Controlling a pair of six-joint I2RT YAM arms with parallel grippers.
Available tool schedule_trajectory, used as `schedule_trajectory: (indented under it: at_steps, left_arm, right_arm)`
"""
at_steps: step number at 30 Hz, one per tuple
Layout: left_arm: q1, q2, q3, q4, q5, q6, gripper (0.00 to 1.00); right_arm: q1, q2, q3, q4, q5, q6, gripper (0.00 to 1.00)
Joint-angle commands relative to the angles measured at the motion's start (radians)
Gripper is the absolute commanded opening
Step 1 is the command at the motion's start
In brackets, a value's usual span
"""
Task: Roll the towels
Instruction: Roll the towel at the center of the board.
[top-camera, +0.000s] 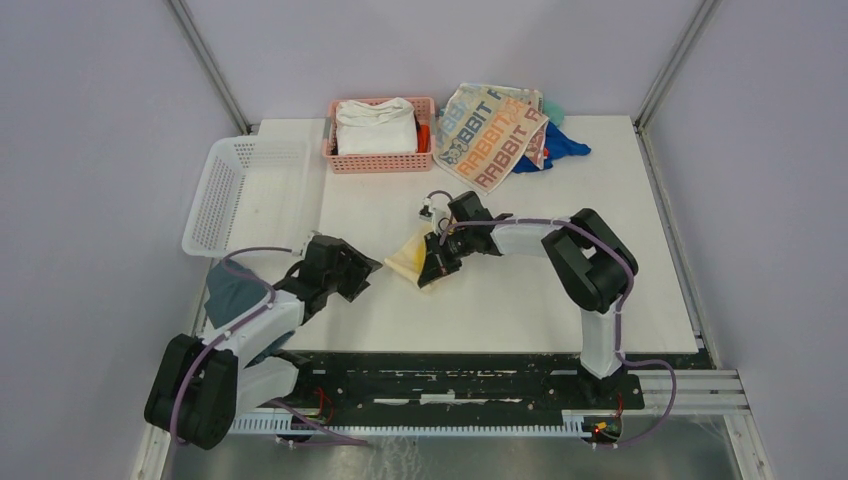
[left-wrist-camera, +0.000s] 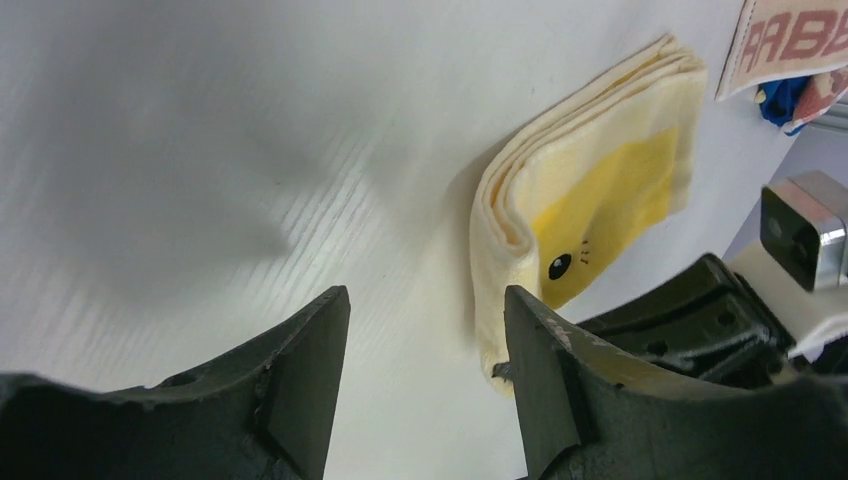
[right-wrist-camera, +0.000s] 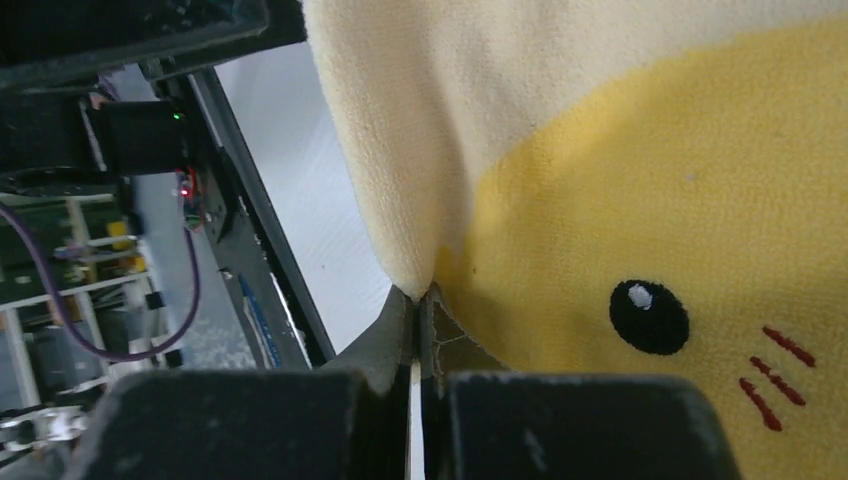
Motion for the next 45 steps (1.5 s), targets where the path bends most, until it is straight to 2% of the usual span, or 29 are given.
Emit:
schedule_trajectory:
  at_steps: [1, 8, 23, 27, 32, 37, 40, 45]
  left_arm:
    - [0.013, -0.070, -0.067, 0.099, 0.028, 0.076, 0.66]
    - [0.021, -0.027, -0.093, 0.196, 0.116, 0.106, 0.65]
    - [0.020, 0.329, 0.020, 0.475, 0.290, 0.102, 0.63]
    - [0.019, 0.401, 0.044, 0.471, 0.283, 0.092, 0.58]
    - [0.020, 0.468, 0.056, 0.435, 0.243, 0.062, 0.50]
    - [0.018, 0.500, 0.081, 0.332, 0.174, 0.042, 0.48]
    - [0.018, 0.516, 0.093, 0.281, 0.142, 0.031, 0.48]
    - [0.018, 0.554, 0.115, 0.251, 0.137, 0.027, 0.48]
  right_arm:
    - [-0.046, 0.057, -0.008, 0.186, -0.168, 0.190, 0.01]
    - [-0.093, 0.136, -0.009, 0.205, -0.180, 0.259, 0.01]
    - [-0.109, 0.188, 0.022, 0.165, -0.181, 0.271, 0.02]
    - [-0.109, 0.177, 0.034, 0.142, -0.173, 0.259, 0.04]
    - [-0.107, 0.128, 0.050, 0.069, -0.133, 0.204, 0.13]
    - [-0.099, 0.031, 0.074, -0.077, -0.023, 0.089, 0.31]
    - [-0.084, -0.041, 0.086, -0.155, 0.081, 0.017, 0.40]
    - [-0.009, -0.152, 0.096, -0.250, 0.353, -0.113, 0.45]
